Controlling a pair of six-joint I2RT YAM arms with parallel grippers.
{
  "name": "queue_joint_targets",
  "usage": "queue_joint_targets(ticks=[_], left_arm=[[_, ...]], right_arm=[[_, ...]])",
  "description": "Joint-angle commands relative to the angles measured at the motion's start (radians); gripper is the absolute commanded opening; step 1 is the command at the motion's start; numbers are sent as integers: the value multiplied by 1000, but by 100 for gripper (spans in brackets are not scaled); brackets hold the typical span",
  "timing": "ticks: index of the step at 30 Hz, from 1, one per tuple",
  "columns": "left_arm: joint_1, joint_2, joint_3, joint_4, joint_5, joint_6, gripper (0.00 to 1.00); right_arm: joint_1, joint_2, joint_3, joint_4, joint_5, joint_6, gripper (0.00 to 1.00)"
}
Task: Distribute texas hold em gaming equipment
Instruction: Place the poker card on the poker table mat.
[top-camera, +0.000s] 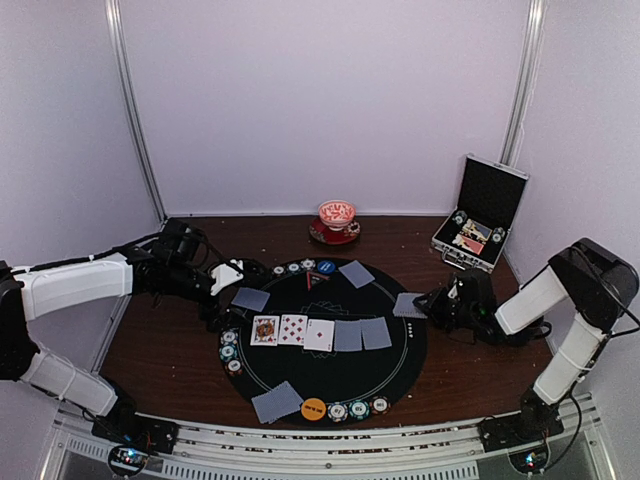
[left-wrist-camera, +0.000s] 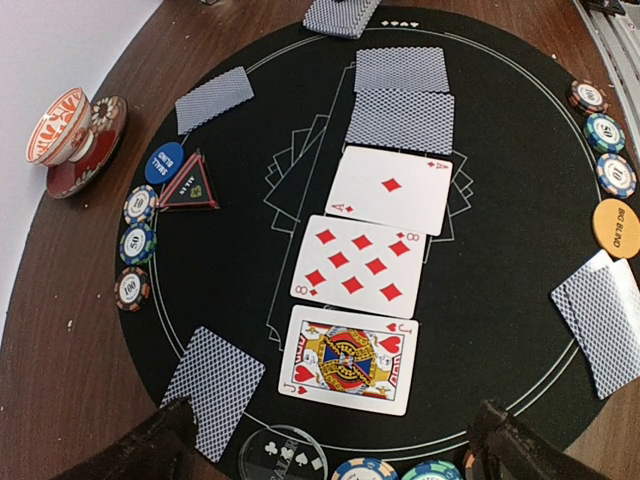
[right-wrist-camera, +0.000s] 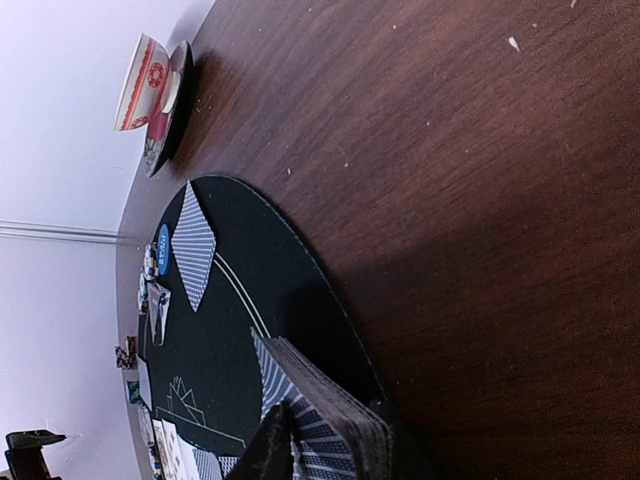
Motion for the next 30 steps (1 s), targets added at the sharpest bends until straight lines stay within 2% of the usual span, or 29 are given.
queue_joint_targets(ticks=[1,6,11,21,26,28,30], left_arm=[[7,4,6,33,2,-3,98],[8,5,5,32,2,-2,98],[7,7,4,33,2,-1,98],[8,5,5,31,1,-2,98],[7,8,11,37,-15,-12,98],[9,5,15,45,-42,-30,98],[13,1,17,54,-55,-41,98]], right_arm=[[-10,1,60,-98,45,-52,29],[-11,11,116,-199,83,-97,42],[-12,-27,136,-289,141,-132,49],[-12,-181,140,-477,330,-198,65],[-7,-278,139,-547,373,-228,74],[4,-324,147,-588,385,-241,79],[31,-369,166,-646,428,-260,89]])
